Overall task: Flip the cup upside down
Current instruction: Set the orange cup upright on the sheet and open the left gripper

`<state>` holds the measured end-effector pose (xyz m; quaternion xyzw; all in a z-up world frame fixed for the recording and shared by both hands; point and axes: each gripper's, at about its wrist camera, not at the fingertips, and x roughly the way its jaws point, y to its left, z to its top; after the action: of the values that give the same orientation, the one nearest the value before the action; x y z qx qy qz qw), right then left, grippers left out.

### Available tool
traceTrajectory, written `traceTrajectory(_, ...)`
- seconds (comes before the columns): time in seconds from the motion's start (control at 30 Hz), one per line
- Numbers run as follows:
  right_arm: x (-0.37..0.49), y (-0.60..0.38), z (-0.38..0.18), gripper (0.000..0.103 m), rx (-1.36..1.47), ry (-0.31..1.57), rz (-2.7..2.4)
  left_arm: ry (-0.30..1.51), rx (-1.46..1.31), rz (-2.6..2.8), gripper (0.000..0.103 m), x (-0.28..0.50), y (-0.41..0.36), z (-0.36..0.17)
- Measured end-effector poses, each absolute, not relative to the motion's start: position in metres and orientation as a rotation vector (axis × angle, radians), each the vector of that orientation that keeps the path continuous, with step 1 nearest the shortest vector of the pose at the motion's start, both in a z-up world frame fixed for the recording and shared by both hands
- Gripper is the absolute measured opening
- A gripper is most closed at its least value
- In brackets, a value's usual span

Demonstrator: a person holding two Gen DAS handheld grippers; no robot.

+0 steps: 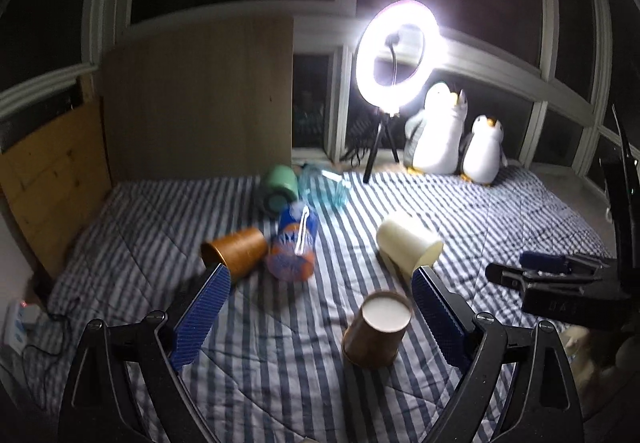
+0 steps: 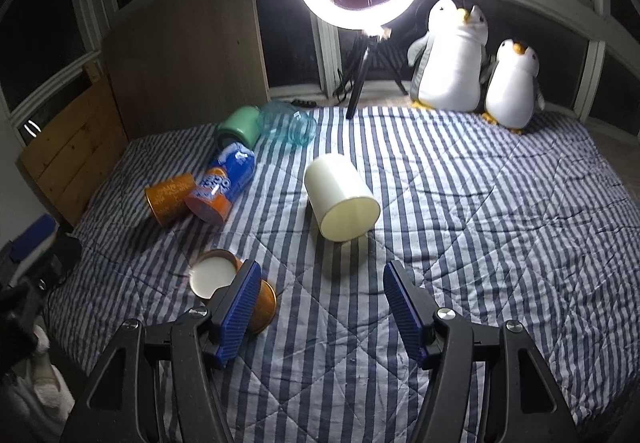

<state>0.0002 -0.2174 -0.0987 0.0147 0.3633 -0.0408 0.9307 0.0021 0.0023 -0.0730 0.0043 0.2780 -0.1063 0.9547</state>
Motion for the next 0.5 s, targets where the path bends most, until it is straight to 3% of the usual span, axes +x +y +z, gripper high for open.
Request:
traceTrajectory(0.33, -0.029, -0.195, -0.067, 0.066, -0.005, 0.601, -0.109, 0.436, 0.018, -0.183, 0.099, -0.029, 0.009, -0.024)
traceTrajectory(0.5, -0.048, -0.187, -0.045, 0.078, -0.018, 0.490, -0.127, 0.377, 0.036, -0.165, 0.102, -0.048, 0.009, -0.005)
